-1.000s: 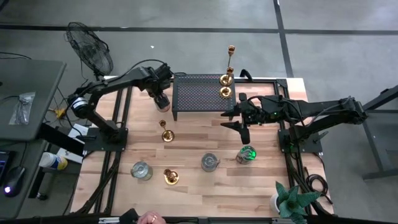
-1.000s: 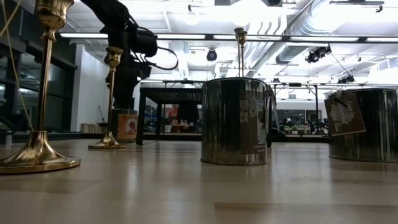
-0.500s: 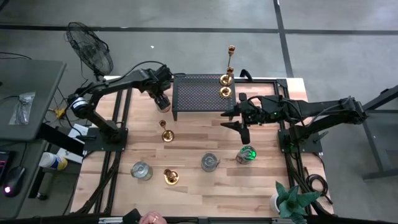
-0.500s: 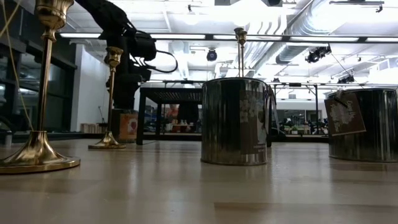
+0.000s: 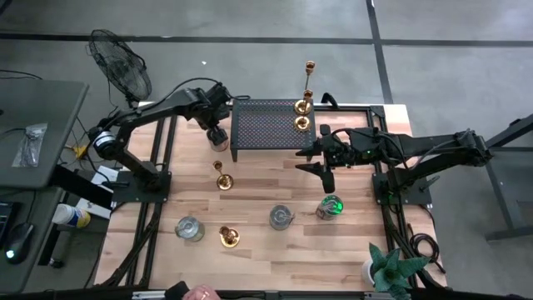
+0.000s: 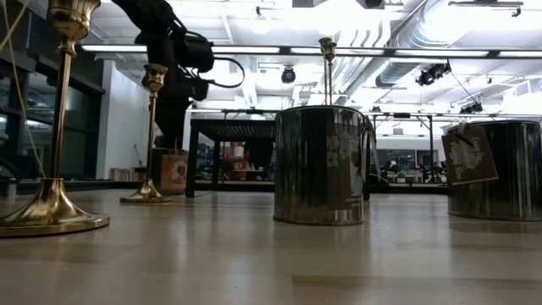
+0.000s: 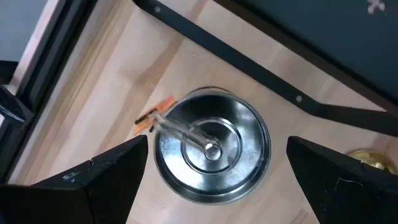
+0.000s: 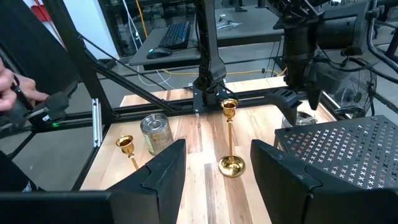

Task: Pick & Place candle stick holders
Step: Put the orange scented candle on the shelf

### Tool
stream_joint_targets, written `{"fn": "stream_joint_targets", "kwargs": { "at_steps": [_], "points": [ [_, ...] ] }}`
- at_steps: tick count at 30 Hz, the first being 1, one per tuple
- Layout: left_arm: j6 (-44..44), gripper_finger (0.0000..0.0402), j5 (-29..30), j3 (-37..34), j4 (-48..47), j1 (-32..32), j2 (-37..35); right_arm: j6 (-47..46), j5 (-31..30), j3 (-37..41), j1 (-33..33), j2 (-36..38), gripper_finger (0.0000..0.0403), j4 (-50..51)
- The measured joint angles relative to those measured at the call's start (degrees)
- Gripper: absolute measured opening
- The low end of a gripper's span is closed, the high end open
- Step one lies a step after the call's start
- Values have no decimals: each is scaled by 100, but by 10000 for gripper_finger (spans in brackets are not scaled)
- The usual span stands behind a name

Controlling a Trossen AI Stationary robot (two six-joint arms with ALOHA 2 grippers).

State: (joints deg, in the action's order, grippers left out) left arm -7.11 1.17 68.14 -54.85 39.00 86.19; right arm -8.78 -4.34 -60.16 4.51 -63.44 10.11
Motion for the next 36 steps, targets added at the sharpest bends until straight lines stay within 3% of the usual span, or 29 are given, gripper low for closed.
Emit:
{"fn": "stream_joint_targets", "kwargs": {
  "at_steps": [4, 17, 36],
  "points": [
    [-17, 379, 261, -104, 108, -2, -4, 0, 0, 0, 0, 0, 174, 0],
    [-166, 379, 271, -121, 160, -120, -4, 0, -1, 0, 1, 0, 174, -2],
    [-168, 380, 345, -771, 848, -116, -15, 0, -2, 0, -1, 0, 174, -1]
  ]
}}
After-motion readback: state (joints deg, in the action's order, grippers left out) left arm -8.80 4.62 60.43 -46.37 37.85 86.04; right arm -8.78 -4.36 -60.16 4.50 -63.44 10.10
